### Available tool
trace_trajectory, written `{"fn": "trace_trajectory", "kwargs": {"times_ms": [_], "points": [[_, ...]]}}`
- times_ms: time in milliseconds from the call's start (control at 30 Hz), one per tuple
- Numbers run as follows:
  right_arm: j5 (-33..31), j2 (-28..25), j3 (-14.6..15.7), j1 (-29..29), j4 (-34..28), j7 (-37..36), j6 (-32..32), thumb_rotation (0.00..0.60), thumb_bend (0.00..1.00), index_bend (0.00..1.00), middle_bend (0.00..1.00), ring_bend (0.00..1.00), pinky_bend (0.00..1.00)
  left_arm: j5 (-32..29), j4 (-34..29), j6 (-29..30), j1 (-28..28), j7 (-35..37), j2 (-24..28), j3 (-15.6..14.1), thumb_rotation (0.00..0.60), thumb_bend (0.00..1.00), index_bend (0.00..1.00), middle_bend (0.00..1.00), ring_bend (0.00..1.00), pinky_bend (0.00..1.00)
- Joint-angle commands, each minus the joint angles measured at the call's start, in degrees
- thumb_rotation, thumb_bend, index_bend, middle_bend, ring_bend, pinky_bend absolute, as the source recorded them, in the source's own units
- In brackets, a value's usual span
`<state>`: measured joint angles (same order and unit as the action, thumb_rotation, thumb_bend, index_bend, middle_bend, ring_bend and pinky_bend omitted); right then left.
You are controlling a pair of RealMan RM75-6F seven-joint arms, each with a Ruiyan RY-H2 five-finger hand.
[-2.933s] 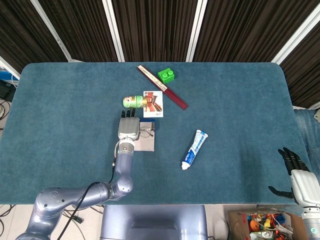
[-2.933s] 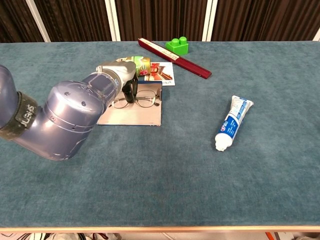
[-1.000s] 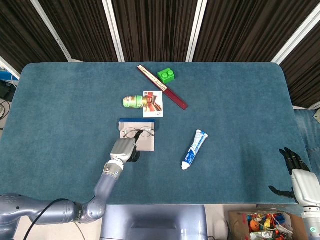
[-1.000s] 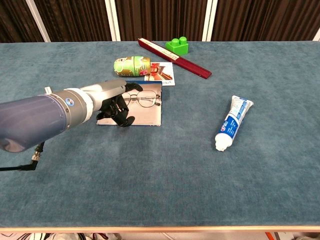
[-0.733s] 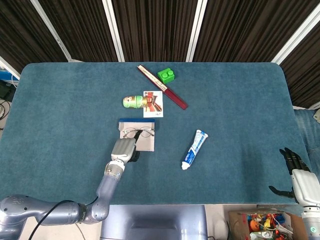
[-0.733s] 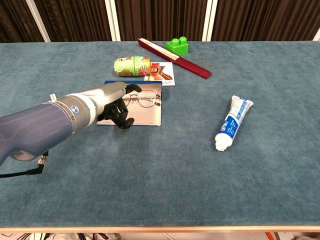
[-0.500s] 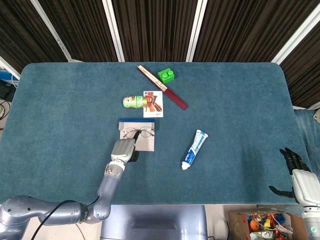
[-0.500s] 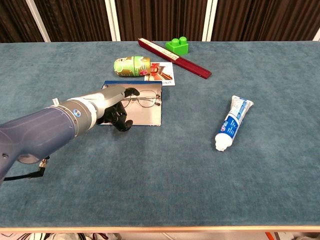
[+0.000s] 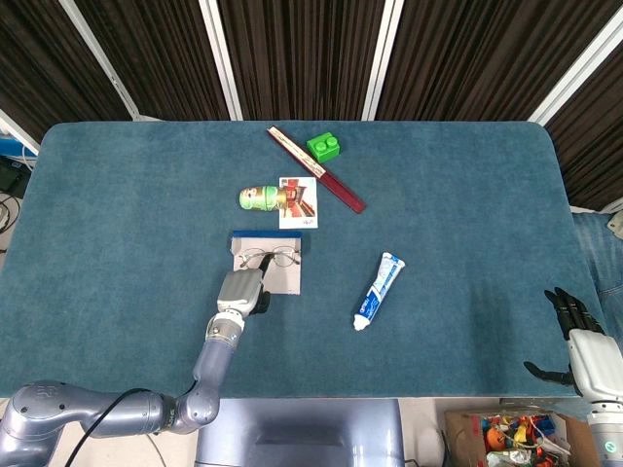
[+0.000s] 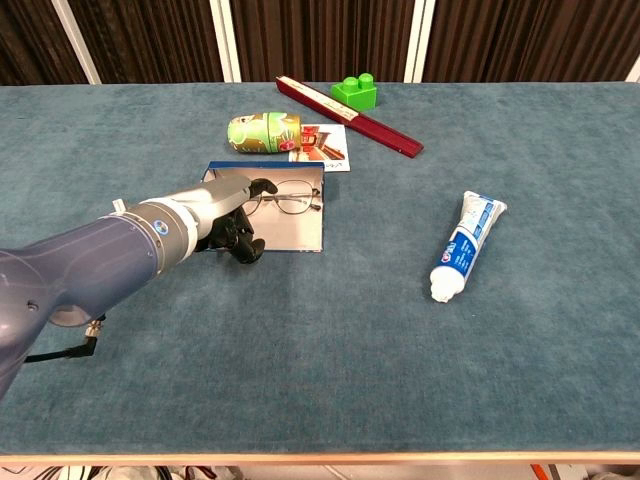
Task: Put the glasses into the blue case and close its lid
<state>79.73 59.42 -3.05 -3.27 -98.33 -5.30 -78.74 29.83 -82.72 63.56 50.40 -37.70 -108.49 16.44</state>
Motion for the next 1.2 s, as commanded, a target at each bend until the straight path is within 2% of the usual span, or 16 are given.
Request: {"fn": "trace_trajectory", "kwargs": {"times_ms": [33,667,1200], "points": [[-0.03,0.0,-0.01,0.01,0.0,-0.01,0.0,0.6,0.17,0.0,0.0,0.03,0.18,-0.08,0.0,-0.01,0.04,-0.18,-0.05,0.05,0.6,0.52,0.0,0.79,0.85,0.84],[-0.41,0.11,-0.13,0.06,-0.12,0.39,-0.02,0.6,0.19,0.0,0.0,0.03,0.18,2.06,-1.13,1.5,-1.44,0.3,0.49,-1.1,0.6,0.52,0.0,0.79,0.85,0.84],[-0.76,0.1,-0.22,0.09,-0.31,0.59,0.05,0.6,0.19,0.0,0.0,0.03,0.18,1.3,0.39,0.81,-1.63,-0.22,0.18,-0.63,0.6,0.52,0.0,0.79,0.85,0.84]]}}
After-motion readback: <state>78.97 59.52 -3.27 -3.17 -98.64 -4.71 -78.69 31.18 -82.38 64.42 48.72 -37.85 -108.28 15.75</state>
